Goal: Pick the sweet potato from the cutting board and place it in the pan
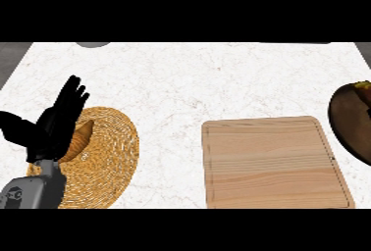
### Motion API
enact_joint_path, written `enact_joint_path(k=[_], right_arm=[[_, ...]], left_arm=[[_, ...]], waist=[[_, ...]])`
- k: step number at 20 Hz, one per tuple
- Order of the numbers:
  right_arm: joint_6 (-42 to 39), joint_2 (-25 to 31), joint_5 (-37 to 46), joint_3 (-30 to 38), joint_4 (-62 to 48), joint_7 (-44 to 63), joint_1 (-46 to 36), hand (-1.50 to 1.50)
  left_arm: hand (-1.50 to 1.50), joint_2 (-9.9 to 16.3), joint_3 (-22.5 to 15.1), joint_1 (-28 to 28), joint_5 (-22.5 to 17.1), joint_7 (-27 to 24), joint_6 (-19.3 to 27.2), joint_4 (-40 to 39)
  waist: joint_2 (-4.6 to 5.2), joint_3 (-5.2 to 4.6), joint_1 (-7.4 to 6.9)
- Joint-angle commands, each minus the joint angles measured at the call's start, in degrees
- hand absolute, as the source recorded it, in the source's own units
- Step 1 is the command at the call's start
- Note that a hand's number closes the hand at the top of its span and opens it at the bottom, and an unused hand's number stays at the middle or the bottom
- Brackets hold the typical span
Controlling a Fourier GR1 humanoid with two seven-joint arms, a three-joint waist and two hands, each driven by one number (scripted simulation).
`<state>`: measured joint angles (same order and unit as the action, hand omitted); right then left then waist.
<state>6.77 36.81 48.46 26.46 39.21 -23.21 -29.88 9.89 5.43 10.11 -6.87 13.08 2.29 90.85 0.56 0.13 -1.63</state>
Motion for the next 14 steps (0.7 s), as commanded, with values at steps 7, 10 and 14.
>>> enact_joint_path(k=[7, 10, 14], right_arm=[[-2.6, 3.3, -1.8, 2.5, -21.5, -5.7, -6.4, -1.5], [-3.2, 4.8, -6.7, 7.2, -21.8, -12.1, -6.9, -1.5], [-10.2, 8.3, -14.2, 13.8, -23.2, -15.0, -6.0, -1.5]], left_arm=[[0.0, 0.1, -0.4, 2.1, 1.0, 4.0, 1.4, 1.6], [0.0, -0.6, -0.8, 0.1, 1.8, -0.1, 0.7, -0.3], [0.0, 1.0, 1.3, 0.8, 0.1, 0.7, -0.2, 0.1]], waist=[[-0.02, 0.04, 0.09], [0.24, 0.13, -0.13], [-0.05, 0.09, 0.82]])
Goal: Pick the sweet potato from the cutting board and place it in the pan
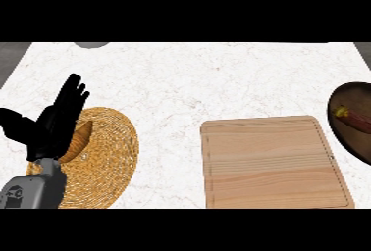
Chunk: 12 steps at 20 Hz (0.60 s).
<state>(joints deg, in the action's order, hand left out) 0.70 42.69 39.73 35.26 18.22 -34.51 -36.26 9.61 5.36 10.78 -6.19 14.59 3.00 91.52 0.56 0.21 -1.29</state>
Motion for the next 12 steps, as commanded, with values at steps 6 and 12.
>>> enact_joint_path(k=[6, 12], right_arm=[[-19.9, 11.2, -14.1, 12.9, -7.1, -5.5, 4.0, -1.5], [-36.1, 17.6, -18.5, 16.3, -10.1, -10.9, 10.6, -1.5]], left_arm=[[0.0, 1.5, 2.0, -2.0, -1.0, -1.2, -1.3, 0.0], [0.0, -1.0, 0.6, -1.8, -0.4, -2.2, 0.0, -0.5]], waist=[[-0.14, 0.03, 0.91], [-0.03, 0.2, 1.2]])
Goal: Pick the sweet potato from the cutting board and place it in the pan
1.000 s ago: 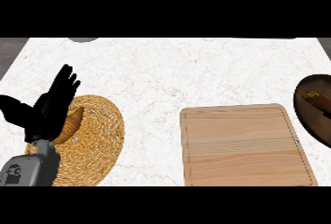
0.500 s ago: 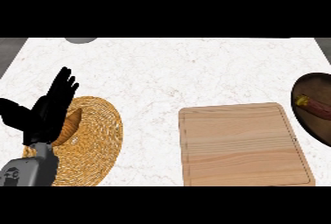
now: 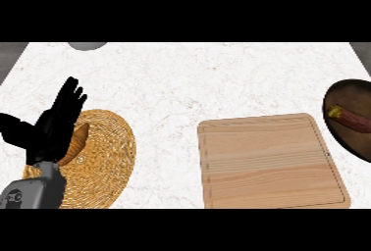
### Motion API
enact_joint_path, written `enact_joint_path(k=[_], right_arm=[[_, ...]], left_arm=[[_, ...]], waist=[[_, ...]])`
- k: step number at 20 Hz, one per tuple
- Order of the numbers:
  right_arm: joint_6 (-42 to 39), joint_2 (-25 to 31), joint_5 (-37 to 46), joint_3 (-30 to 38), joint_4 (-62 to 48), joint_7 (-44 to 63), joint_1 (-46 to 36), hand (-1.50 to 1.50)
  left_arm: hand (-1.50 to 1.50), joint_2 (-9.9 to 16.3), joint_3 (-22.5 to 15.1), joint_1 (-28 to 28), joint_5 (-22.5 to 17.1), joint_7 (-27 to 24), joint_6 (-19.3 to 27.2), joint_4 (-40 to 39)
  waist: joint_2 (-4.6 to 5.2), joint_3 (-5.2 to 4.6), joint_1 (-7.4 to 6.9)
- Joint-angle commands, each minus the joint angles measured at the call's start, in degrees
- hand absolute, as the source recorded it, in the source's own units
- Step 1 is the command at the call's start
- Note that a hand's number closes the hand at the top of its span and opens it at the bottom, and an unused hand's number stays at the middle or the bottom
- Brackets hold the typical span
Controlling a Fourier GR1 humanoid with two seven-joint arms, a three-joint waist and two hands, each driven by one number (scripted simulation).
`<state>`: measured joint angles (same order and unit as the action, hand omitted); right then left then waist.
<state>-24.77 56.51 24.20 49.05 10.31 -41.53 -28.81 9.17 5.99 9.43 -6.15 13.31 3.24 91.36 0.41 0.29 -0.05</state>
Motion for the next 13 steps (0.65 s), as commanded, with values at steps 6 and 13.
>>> enact_joint_path(k=[6, 13], right_arm=[[-17.3, 5.7, -5.0, 2.8, -0.2, -8.0, 10.1, -1.5], [-16.3, 4.5, -6.1, 1.8, 2.4, -12.1, 17.1, -1.5]], left_arm=[[0.0, 0.5, 0.6, -2.6, -0.7, -1.0, -1.4, 0.7], [0.0, -0.5, -0.1, -1.7, -0.2, 1.2, 0.3, 2.1]], waist=[[-0.27, 0.06, 0.25], [-0.33, 0.09, 0.6]])
